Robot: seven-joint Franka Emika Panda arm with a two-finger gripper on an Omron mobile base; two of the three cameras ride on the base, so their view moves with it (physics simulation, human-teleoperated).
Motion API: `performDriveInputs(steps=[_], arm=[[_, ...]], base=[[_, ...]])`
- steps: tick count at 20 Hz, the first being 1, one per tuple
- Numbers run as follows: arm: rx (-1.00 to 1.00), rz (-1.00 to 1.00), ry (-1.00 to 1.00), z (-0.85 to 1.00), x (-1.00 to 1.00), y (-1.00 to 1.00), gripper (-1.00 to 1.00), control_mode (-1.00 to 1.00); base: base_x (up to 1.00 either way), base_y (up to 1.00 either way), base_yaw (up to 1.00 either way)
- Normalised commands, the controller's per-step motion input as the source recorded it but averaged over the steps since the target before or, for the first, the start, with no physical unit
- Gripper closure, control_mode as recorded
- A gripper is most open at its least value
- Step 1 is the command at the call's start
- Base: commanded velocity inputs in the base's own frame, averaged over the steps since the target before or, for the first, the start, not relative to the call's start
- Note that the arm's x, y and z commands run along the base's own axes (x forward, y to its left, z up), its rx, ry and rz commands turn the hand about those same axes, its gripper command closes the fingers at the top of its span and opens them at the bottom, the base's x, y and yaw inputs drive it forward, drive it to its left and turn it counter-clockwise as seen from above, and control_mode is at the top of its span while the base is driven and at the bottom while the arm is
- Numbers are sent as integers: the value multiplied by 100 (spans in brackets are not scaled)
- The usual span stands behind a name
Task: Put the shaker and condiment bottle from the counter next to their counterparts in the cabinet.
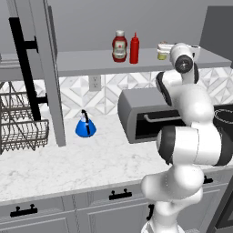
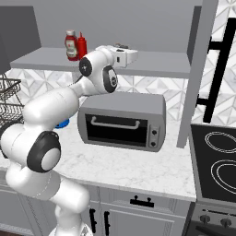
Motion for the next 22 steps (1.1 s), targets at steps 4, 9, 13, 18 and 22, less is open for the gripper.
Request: performDriveInputs(steps=[4, 9, 13, 18, 22], arm=[[-1, 4, 0, 0, 25, -12, 100, -100], [-1, 4, 0, 0, 27, -11, 100, -100], [-1, 4, 0, 0, 30, -14, 100, -100], [-3, 3, 0, -4, 22, -18, 100, -100], [-4, 4, 0, -12, 16, -22, 100, -100]], base=[[0, 0, 0], [0, 0, 0], [0, 0, 0], [0, 0, 0], [0, 0, 0]])
